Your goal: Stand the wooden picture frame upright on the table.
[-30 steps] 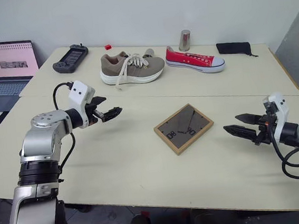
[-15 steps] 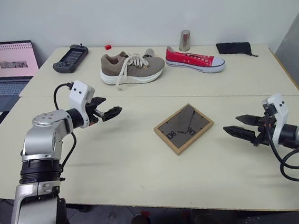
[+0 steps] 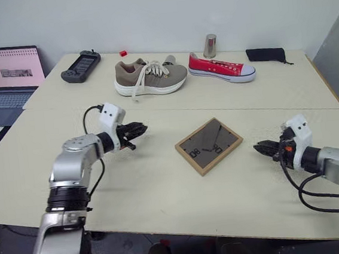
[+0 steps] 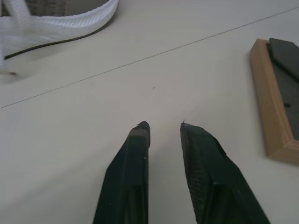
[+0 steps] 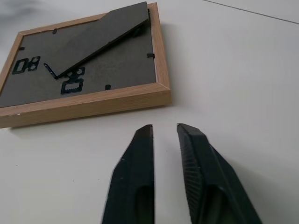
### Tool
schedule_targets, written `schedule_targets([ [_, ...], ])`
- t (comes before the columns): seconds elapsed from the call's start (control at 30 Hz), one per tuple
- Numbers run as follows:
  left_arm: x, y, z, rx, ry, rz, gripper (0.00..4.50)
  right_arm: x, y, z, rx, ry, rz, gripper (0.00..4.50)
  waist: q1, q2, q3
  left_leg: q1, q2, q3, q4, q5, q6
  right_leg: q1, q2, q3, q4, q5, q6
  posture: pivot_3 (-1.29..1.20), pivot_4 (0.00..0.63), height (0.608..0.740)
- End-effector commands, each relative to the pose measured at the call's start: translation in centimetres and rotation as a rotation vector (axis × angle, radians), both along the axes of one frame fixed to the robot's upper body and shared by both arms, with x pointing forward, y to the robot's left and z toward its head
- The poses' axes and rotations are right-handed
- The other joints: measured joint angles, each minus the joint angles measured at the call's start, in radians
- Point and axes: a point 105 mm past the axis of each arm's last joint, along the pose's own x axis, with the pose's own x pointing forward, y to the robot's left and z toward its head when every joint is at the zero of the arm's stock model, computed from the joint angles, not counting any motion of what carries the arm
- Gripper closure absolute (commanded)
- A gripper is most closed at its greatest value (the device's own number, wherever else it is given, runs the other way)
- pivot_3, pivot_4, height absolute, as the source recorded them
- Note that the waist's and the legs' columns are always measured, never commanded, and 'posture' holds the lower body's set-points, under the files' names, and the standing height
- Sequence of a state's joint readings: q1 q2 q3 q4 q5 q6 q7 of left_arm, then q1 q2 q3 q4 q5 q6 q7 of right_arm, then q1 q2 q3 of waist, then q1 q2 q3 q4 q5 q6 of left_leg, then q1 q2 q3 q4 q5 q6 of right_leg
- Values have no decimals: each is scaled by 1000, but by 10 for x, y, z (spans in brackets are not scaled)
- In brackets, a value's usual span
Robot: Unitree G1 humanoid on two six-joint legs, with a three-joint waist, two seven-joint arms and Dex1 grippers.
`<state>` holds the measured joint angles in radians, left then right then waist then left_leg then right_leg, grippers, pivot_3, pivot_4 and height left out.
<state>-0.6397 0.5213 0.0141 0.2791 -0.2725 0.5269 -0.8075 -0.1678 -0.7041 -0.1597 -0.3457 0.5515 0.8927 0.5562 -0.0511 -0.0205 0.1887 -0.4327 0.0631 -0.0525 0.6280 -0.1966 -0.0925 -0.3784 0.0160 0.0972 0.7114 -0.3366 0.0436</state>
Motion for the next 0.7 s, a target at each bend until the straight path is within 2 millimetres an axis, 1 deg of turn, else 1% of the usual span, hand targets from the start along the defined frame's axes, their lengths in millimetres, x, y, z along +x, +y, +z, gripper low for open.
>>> schedule_targets([
  [0.03,5,-28,-2,-7,-37,-49,4389,9,7,-1,-45,-46,-17,4500,0,0,0,0,0,0,0,0,0,0,0,0,0,0,0,0,150,740],
  [0.07,6,-32,-4,-5,-35,-58,4454,10,8,-2,-47,-49,-20,4500,0,0,0,0,0,0,0,0,0,0,0,0,0,0,0,0,150,740],
  [0.27,11,-54,-19,13,-11,-110,4454,17,17,-4,-44,-61,-16,4500,-1,0,0,0,0,0,0,0,0,0,0,0,1,0,0,0,150,740],
  [0.4,-4,-68,-25,30,37,-224,4454,22,26,-2,-33,-73,-1,4500,-2,0,0,0,0,0,0,0,0,0,0,0,1,0,0,0,150,740],
  [0.47,-13,-70,-27,29,59,-265,4454,26,31,-2,-21,-77,4,4500,-4,0,0,0,0,0,0,0,0,0,0,0,1,0,0,0,150,740],
  [0.6,-27,-68,-33,52,99,-315,4454,34,39,-1,-14,-83,24,4500,-8,0,0,0,0,0,0,0,0,0,0,0,1,0,0,0,150,740],
  [0.7,-38,-66,-32,51,122,-338,4454,41,44,2,-8,-93,33,4500,-7,0,0,0,0,0,0,0,0,0,0,0,2,0,0,0,150,740],
])
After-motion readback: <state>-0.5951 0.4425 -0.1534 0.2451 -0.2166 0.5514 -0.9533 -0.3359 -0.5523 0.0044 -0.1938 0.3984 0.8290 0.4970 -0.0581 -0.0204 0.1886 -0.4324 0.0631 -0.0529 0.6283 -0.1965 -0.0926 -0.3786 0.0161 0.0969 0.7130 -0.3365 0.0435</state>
